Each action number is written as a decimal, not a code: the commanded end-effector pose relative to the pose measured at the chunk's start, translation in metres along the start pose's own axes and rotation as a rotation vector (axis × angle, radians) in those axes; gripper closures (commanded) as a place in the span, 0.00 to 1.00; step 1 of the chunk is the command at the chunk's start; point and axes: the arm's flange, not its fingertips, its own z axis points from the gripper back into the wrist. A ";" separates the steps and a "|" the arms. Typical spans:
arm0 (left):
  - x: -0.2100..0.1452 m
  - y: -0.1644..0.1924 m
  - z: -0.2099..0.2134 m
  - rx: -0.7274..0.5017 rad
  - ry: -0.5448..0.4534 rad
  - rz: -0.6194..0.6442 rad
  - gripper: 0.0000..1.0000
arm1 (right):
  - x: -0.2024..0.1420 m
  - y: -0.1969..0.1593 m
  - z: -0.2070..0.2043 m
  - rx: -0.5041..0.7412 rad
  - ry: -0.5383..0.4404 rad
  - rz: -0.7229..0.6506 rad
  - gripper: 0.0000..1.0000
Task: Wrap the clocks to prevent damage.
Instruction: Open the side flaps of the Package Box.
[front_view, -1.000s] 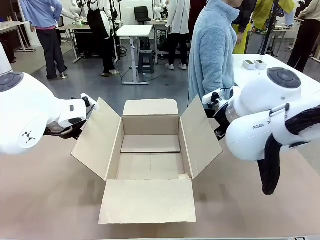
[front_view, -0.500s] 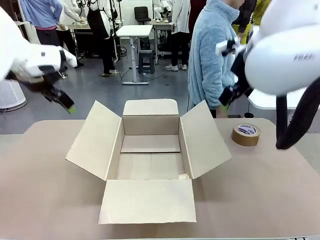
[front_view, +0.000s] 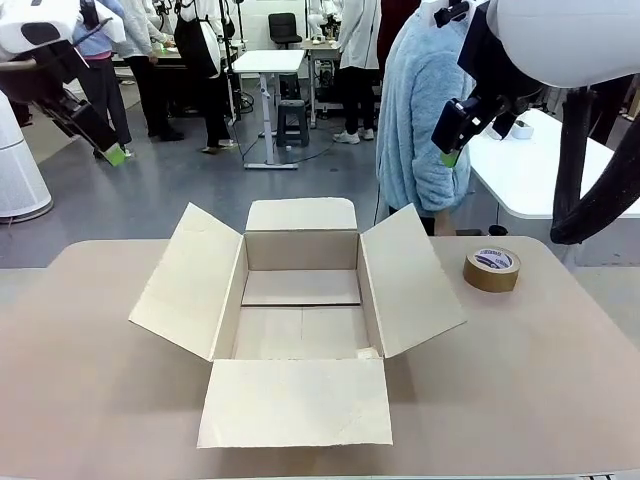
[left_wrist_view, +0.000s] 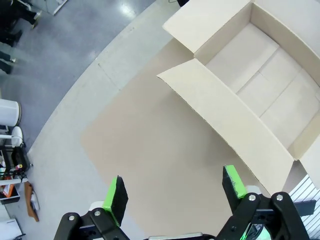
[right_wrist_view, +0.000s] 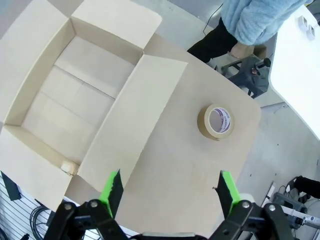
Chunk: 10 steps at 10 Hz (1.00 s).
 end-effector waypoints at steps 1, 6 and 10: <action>0.000 0.005 -0.018 -0.011 0.017 0.008 0.00 | -0.001 -0.003 -0.007 0.026 0.002 -0.003 0.00; 0.007 0.053 -0.025 -0.437 -0.054 -0.125 0.00 | -0.001 -0.058 -0.008 0.285 -0.185 0.147 0.00; -0.008 0.108 -0.044 -0.701 -0.384 -0.225 0.00 | -0.011 -0.153 -0.053 0.604 -0.428 0.060 0.00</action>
